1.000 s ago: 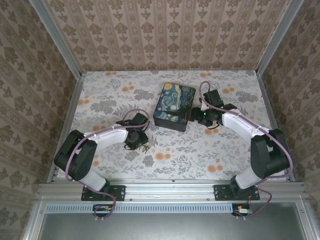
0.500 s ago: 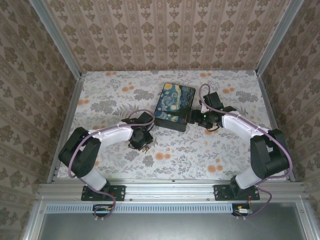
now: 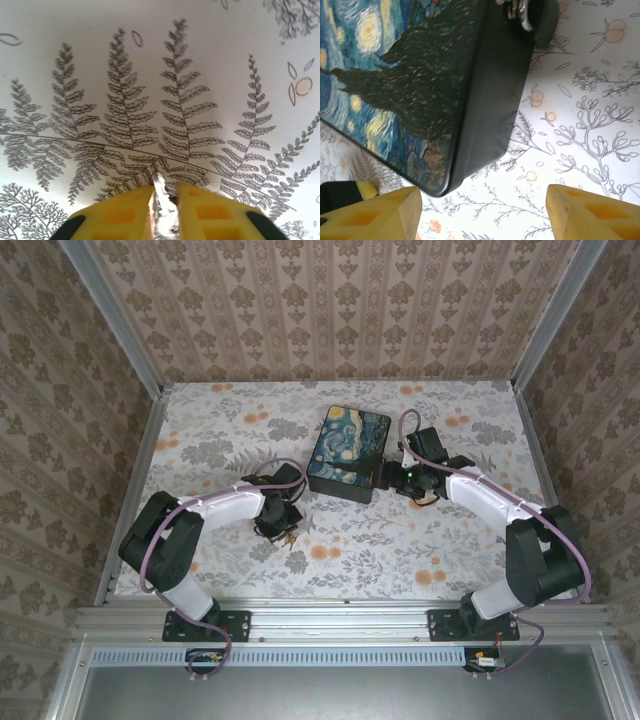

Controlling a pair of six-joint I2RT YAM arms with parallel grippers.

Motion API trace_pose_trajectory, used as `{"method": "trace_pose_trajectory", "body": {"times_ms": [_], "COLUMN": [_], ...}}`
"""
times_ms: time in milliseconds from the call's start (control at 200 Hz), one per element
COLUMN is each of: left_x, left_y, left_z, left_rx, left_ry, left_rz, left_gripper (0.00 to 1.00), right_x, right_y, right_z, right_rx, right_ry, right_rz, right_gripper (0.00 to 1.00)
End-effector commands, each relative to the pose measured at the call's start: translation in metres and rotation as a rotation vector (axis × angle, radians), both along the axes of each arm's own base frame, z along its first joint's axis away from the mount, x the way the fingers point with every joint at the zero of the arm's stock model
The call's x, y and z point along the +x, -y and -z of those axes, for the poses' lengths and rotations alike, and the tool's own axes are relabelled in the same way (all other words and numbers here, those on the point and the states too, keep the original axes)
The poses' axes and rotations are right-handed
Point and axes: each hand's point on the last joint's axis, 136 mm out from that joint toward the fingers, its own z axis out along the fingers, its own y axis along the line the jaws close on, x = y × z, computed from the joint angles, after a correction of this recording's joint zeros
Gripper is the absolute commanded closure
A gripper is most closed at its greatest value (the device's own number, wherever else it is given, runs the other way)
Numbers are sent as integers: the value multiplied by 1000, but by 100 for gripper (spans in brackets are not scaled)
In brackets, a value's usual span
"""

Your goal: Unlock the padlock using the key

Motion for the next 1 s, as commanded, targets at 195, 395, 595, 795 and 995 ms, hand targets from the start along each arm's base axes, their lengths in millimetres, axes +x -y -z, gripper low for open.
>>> {"method": "trace_pose_trajectory", "body": {"times_ms": [195, 395, 595, 795, 995], "left_x": [10, 23, 26, 26, 29], "left_y": [2, 3, 3, -1, 7], "left_z": [7, -24, -45, -53, -72], "left_rx": [-57, -95, -129, -137, -216], "left_ry": [13, 96, 145, 167, 185], "left_rz": [-7, -16, -15, -7, -9], "left_gripper": [100, 100, 100, 100, 100], "right_x": [-22, -31, -38, -42, -68], "right_y": [-31, -58, -106, -142, -172], "right_z": [-11, -6, 3, 4, -24], "right_rx": [-4, 25, 128, 225, 226], "right_ry": [46, 55, 89, 111, 370], "right_rz": [-85, -152, -246, -312, -538], "right_gripper": [33, 33, 34, 38, 54]}}
